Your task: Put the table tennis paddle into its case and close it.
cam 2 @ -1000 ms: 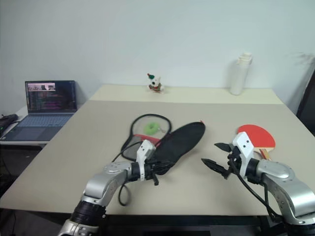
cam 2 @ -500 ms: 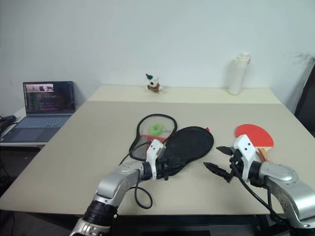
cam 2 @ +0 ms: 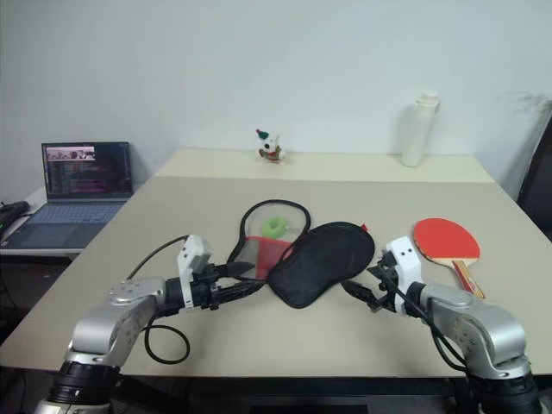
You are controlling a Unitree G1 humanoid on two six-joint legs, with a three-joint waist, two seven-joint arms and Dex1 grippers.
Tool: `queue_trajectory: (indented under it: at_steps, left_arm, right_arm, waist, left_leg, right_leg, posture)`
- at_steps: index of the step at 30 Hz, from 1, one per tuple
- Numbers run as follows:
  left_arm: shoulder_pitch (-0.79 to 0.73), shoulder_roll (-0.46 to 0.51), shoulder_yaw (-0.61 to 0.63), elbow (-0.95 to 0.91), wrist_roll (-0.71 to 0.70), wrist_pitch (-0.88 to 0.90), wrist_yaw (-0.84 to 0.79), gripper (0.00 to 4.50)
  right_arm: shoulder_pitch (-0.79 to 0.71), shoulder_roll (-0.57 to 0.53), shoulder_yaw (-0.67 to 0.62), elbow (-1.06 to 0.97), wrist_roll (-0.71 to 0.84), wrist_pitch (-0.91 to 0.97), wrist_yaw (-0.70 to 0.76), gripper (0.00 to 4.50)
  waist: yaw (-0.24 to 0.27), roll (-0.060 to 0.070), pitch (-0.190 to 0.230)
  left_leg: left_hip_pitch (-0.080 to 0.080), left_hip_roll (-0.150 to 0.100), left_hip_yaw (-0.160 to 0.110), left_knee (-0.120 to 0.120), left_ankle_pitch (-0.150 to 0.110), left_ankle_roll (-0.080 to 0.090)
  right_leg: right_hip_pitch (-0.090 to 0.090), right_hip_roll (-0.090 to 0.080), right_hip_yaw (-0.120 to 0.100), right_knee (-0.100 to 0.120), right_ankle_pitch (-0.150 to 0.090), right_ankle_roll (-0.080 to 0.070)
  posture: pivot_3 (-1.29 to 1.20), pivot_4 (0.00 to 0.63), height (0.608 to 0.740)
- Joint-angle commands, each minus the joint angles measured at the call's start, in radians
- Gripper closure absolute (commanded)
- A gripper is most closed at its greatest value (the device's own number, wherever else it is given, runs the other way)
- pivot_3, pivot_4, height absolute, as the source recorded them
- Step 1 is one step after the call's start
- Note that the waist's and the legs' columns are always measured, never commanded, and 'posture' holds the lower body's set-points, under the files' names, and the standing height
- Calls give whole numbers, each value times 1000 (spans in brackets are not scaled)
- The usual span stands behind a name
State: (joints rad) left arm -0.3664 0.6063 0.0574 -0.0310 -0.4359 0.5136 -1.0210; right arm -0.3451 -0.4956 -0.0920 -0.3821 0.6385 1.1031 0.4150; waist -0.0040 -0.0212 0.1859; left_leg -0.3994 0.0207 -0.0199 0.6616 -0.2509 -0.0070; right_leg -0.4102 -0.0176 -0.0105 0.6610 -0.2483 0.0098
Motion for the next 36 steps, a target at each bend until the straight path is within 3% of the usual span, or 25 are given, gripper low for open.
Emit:
queue_trajectory:
  at_steps: [1,12,21,27,30,36]
  left_arm:
    - [-6,44,33,11,2,-47,-24,1391]
    - [-18,41,33,15,-4,-51,19,1391]
    - [-28,33,19,6,-7,-43,29,1391]
    - [-23,37,23,-1,-8,-43,30,1391]
    - [-15,39,25,-11,-9,-40,32,1334]
    - [-7,45,22,-30,-8,-37,28,1334]
  right_arm:
    - [-45,57,32,30,-21,45,-70,0]
    - [-92,222,128,134,-82,70,-146,0]
    - [-184,370,161,245,-147,3,-187,0]
    - [-195,398,196,273,-197,-34,-187,0]
    - [-196,410,194,278,-212,-48,-196,609]
    - [-187,450,109,266,-150,29,-193,2709]
  waist:
    - [0,0,0]
    - [-5,0,0]
    - [-25,0,0]
    - [-25,0,0]
    - [-25,0,0]
    - [-24,0,0]
  left_leg:
    - [0,0,1,0,0,0]
    - [1,4,1,0,0,0]
    - [2,9,0,-1,0,0]
    - [0,8,1,-1,0,0]
    - [0,8,2,-1,0,0]
    - [0,9,2,-1,0,0]
  right_leg:
    - [-1,0,0,0,0,0]
    - [-1,0,0,1,0,-1]
    - [-2,9,0,3,1,-3]
    - [-4,9,1,2,1,-3]
    - [-4,9,2,2,1,-3]
    - [-5,9,2,3,1,-3]
  posture:
    - [0,150,740]
    - [0,150,740]
    - [0,150,740]
    - [0,150,740]
    - [0,150,740]
    - [0,150,740]
